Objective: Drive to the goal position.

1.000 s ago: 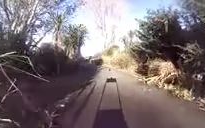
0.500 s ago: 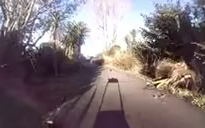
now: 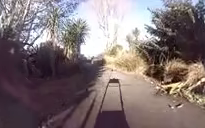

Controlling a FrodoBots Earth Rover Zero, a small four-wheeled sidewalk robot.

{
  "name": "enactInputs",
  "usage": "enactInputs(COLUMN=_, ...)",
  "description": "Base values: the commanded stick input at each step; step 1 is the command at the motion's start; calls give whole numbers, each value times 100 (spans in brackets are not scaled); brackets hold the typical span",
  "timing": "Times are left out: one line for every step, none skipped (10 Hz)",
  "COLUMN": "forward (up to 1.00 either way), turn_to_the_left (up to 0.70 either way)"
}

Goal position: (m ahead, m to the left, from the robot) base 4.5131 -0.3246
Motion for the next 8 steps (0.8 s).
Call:
enactInputs(forward=85, turn_to_the_left=0)
enactInputs(forward=85, turn_to_the_left=0)
enactInputs(forward=85, turn_to_the_left=0)
enactInputs(forward=85, turn_to_the_left=0)
enactInputs(forward=85, turn_to_the_left=0)
enactInputs(forward=85, turn_to_the_left=0)
enactInputs(forward=85, turn_to_the_left=0)
enactInputs(forward=85, turn_to_the_left=0)
